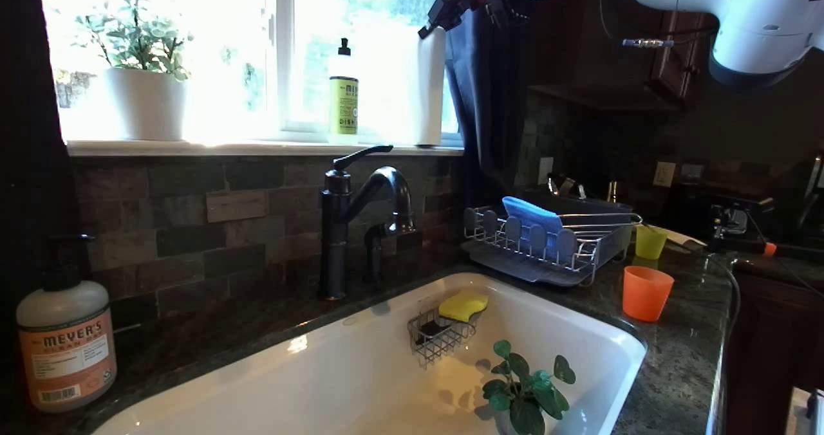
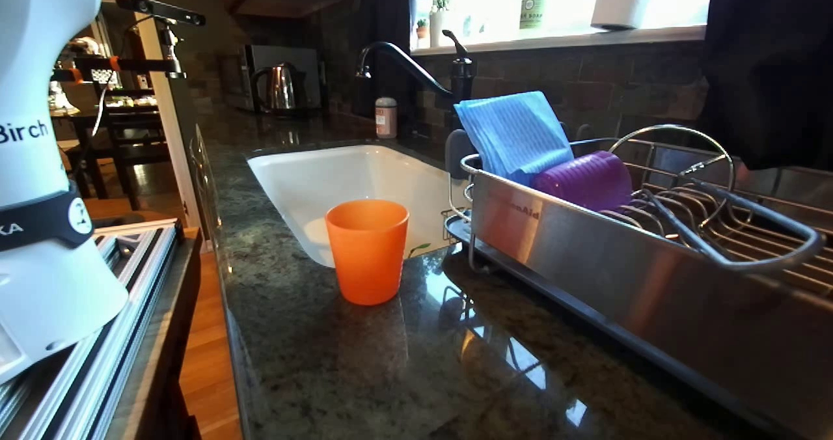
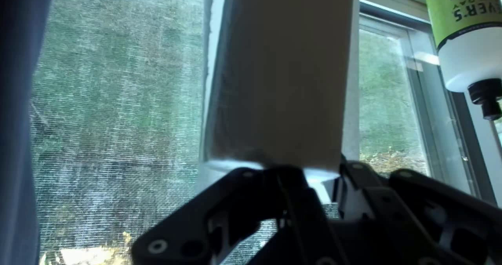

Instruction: Put the paper towel on the window sill

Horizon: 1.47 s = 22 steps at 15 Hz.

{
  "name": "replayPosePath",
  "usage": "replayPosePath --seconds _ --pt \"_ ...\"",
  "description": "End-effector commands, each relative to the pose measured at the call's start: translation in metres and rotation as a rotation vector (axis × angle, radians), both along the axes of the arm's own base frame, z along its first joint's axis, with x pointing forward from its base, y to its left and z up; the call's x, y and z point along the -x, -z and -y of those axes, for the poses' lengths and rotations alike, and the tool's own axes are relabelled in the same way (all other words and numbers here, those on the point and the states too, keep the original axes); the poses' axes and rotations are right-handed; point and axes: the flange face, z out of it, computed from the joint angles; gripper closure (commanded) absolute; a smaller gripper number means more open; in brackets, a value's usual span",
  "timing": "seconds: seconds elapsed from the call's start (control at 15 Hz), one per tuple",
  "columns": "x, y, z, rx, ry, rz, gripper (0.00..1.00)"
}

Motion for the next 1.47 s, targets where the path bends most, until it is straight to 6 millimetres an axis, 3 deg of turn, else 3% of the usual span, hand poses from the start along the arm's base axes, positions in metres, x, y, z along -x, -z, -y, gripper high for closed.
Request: replayPosePath --seconds 0.0,0.93,1.0,1.13,1.4 --pt "-0.004 0.000 -0.004 0.051 0.034 0.017 0.95" --pt "-0.019 0.005 -0.017 0.134 0.051 0.122 0.95" --pt "-0.019 0.005 -0.016 0.132 0.051 0.122 0.56" --pt "-0.019 0.007 -0.015 0.117 0.050 0.118 0.48" --pt "-0.020 0.009 -0.013 0.113 0.056 0.109 0.17"
